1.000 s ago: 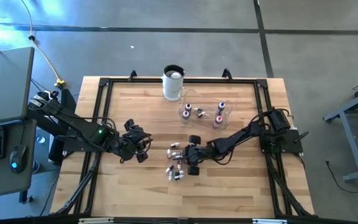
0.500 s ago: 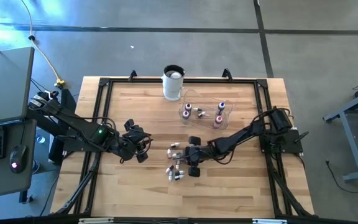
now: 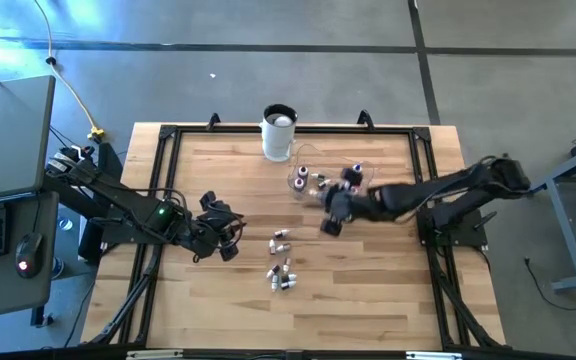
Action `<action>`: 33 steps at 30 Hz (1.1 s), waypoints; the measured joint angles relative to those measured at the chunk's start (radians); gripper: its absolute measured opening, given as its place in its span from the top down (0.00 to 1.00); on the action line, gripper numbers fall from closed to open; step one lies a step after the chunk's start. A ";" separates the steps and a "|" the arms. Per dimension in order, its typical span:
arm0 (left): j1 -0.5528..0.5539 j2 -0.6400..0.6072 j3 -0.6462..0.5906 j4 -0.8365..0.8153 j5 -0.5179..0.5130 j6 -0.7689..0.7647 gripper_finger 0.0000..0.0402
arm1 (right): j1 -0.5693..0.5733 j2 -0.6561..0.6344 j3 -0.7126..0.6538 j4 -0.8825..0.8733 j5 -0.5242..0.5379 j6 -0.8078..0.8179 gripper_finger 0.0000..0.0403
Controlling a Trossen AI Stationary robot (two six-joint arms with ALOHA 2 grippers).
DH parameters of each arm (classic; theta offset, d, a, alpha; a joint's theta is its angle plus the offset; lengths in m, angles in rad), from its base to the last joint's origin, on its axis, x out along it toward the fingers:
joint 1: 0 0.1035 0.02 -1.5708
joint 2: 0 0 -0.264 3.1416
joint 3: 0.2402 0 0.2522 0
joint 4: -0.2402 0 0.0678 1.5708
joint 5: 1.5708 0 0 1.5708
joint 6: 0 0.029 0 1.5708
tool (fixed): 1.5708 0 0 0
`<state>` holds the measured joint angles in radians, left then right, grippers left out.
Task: Pick & Place food coloring
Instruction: Put the small red food coloring bottle into the transparent container, then put the small black food coloring bottle into the transparent container
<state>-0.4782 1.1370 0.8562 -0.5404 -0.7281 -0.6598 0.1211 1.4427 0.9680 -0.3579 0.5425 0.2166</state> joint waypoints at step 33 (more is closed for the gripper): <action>0.000 0.000 0.000 0.008 -0.020 0.008 0.75 | -0.398 0.364 0.280 -0.310 -0.334 -0.172 0.69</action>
<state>-0.4782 1.1370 0.8562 -0.5322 -0.7479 -0.6521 -0.2767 1.8065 1.2481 -0.6677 0.2090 0.0450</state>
